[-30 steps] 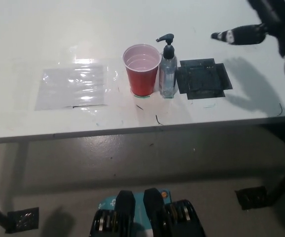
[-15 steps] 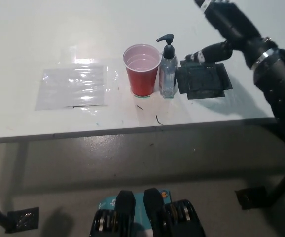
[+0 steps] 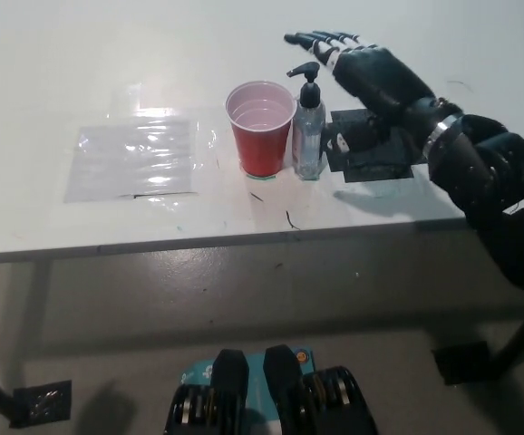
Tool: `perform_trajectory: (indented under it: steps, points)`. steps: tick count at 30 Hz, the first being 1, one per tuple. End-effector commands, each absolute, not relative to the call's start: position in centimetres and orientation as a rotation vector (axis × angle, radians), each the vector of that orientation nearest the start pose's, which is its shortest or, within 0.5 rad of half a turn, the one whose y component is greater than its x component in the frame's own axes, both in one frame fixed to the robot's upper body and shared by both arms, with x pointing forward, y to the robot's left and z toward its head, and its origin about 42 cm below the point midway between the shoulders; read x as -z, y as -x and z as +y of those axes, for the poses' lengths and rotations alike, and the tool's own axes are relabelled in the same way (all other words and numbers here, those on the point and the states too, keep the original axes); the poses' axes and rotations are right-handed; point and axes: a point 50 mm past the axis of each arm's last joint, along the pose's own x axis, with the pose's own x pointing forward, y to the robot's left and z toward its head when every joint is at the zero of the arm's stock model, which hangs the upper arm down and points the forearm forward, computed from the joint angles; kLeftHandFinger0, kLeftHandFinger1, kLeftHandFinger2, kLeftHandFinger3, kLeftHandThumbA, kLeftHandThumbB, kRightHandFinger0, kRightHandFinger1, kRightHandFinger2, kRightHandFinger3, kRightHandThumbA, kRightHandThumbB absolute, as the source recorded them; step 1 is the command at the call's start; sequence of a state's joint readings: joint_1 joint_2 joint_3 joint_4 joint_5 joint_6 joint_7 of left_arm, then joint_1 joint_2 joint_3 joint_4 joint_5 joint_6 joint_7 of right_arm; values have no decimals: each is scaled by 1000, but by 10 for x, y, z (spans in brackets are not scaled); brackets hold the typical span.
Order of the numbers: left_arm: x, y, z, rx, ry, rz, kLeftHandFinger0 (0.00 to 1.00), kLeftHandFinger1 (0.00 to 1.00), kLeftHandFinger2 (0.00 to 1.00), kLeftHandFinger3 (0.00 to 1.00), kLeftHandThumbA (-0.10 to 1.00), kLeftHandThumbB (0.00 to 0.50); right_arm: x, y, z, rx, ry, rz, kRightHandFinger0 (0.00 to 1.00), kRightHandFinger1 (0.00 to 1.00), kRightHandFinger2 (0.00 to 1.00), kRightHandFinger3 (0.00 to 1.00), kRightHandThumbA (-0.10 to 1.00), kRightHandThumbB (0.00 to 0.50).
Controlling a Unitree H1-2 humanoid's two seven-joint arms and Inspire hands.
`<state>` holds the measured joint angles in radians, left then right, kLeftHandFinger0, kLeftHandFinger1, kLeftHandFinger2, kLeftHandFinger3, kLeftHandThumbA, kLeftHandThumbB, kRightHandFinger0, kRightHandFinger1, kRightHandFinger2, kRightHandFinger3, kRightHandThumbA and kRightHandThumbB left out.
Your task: The robot uses its right hand to press the hand soap kept in the middle of the table to get liquid hand soap out
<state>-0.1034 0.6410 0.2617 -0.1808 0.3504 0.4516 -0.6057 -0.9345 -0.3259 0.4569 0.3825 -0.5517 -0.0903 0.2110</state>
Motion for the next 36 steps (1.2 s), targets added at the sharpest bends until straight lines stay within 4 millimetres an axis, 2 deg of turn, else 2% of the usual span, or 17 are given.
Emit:
perform_trajectory:
  steps: [1, 3, 7, 8, 11, 12, 14, 19, 21, 22, 24, 25, 30, 34, 36]
  points:
    - [-252, -297, 443, 52, -872, 325, 1000, 1000, 1000, 898, 1000, 98, -366, -503, -119, -494, 1238, -690, 1000, 1000, 1000, 1000, 1000, 439]
    - [-252, -297, 444, 56, -879, 333, 1000, 1000, 1000, 897, 1000, 93, -366, -504, -115, -493, 1256, -685, 1000, 1000, 1000, 1000, 1000, 456]
    - [-253, -295, 443, 60, -877, 334, 1000, 1000, 1000, 912, 1000, 75, -374, -509, -107, -499, 1267, -736, 1000, 1000, 1000, 1000, 1000, 434]
    - [-253, -295, 443, 56, -883, 338, 1000, 1000, 1000, 916, 1000, 82, -377, -510, -105, -500, 1272, -749, 1000, 1000, 1000, 1000, 1000, 450]
    - [-254, -298, 443, 56, -888, 339, 1000, 1000, 1000, 901, 1000, 90, -383, -511, -104, -494, 1275, -768, 1000, 1000, 1000, 1000, 1000, 456]
    - [-254, -297, 443, 59, -883, 338, 1000, 1000, 1000, 896, 1000, 77, -385, -512, -103, -498, 1279, -769, 1000, 1000, 1000, 1000, 1000, 455]
    - [-255, -297, 442, 61, -881, 338, 1000, 1000, 1000, 890, 1000, 81, -385, -511, -101, -509, 1281, -752, 1000, 1000, 1000, 1000, 1000, 436]
    - [-255, -299, 442, 62, -870, 340, 1000, 1000, 1000, 918, 1000, 74, -368, -514, -109, -506, 1268, -712, 1000, 1000, 1000, 1000, 1000, 422]
    - [-256, -299, 441, 61, -872, 337, 1000, 1000, 1000, 941, 1000, 59, -364, -515, -111, -499, 1268, -669, 1000, 1000, 1000, 1000, 1000, 441]
    - [-256, -299, 441, 62, -869, 334, 1000, 1000, 1000, 932, 1000, 67, -361, -516, -113, -498, 1262, -667, 1000, 1000, 1000, 1000, 1000, 418]
    - [-257, -301, 440, 60, -877, 332, 1000, 1000, 1000, 907, 1000, 66, -355, -518, -116, -493, 1252, -655, 1000, 1000, 1000, 1000, 1000, 424]
    - [-258, -301, 440, 59, -876, 330, 1000, 1000, 1000, 900, 1000, 69, -351, -519, -118, -491, 1237, -650, 1000, 1000, 1000, 1000, 1000, 406]
    - [-258, -303, 440, 51, -864, 324, 1000, 1000, 1000, 878, 1000, 85, -335, -522, -119, -497, 1213, -588, 1000, 1000, 1000, 1000, 1000, 449]
    - [-257, -302, 439, 52, -866, 319, 1000, 1000, 1000, 862, 1000, 83, -315, -522, -119, -506, 1169, -539, 1000, 1000, 1000, 1000, 1000, 430]
    - [-259, -303, 440, 49, -865, 319, 1000, 1000, 1000, 890, 1000, 98, -310, -522, -118, -507, 1161, -540, 1000, 1000, 1000, 1000, 1000, 419]
